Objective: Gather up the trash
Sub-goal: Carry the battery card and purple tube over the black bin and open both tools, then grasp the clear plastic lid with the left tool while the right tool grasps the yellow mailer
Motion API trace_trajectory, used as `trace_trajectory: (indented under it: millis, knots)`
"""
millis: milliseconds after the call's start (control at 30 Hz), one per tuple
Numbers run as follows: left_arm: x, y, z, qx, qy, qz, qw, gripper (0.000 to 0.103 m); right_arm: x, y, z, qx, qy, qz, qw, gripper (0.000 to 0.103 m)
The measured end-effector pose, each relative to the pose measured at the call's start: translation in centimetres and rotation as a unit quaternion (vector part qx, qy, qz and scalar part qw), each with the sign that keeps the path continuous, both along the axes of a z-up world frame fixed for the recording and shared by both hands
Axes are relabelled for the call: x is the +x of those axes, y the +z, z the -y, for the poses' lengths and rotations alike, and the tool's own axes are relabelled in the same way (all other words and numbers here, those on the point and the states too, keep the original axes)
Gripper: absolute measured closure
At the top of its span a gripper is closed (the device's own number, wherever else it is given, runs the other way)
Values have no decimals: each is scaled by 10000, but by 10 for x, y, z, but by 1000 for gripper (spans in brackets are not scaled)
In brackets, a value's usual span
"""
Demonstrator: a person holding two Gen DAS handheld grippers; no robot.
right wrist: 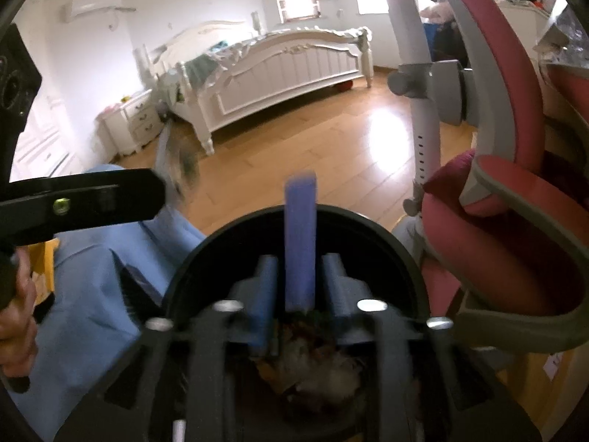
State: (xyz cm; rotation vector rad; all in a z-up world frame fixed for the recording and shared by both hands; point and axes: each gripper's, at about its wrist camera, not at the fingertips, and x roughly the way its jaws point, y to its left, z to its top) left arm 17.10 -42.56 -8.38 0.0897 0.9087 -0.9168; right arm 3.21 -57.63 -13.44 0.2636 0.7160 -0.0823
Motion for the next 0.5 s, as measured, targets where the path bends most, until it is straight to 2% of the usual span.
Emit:
trace_trajectory:
  millis: [33, 300, 400, 500]
  knots:
    - [-1, 3, -2, -39, 0, 58, 10000, 11, -3, 1, 1, 24, -32, 51, 10000, 42]
    - [-14, 29, -27, -116, 21, 399, 9991, 11, -13, 13, -14, 65, 83, 75, 9999, 42]
    - [-19, 40, -48, -113, 145, 547, 9983, 11, -16, 25, -30, 117, 251, 176, 9995, 42]
    - [-18, 48, -84, -43, 522, 653, 9965, 10, -16, 37, -46, 205, 448, 267, 9984, 42]
